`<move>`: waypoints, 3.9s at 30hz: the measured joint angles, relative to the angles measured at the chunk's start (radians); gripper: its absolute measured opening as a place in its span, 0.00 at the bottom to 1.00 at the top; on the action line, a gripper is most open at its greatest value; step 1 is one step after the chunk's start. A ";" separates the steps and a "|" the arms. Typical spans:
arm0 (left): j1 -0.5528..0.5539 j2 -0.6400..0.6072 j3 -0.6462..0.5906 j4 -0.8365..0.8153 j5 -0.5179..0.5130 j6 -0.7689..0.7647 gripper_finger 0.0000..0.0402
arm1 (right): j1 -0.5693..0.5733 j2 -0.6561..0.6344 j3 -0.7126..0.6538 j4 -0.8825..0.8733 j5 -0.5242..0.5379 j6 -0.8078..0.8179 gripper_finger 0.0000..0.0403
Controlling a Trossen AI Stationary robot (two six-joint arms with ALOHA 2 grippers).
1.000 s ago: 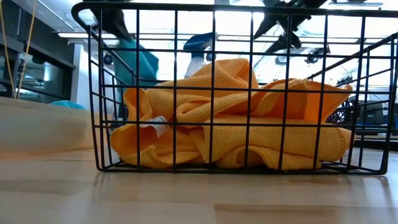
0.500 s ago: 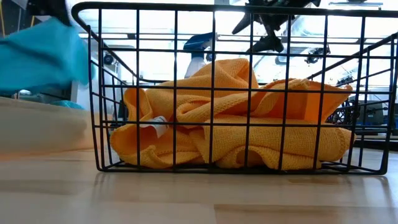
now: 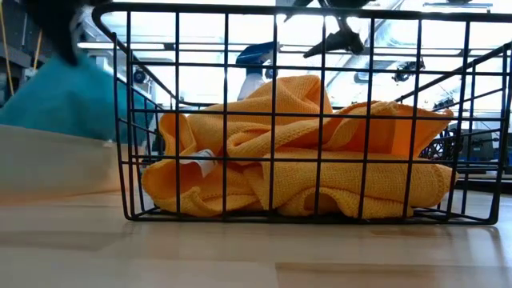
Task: Sort microfiber towel by color & place in baskets
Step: Put the top blue microfiber towel into the orange bin, then put the blue microfiber towel into the orange bin
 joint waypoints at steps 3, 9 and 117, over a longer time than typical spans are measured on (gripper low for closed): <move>-0.107 -0.005 -0.093 -0.011 -0.003 -0.186 0.00 | 0.047 0.000 0.000 -0.001 0.038 0.007 0.88; -0.305 -0.010 -0.188 -0.091 0.090 -0.634 0.00 | 0.100 0.000 0.000 -0.033 0.083 0.005 0.88; -0.721 0.841 0.012 0.503 0.696 -0.954 0.53 | 0.105 -0.001 0.000 -0.154 0.058 -0.180 0.88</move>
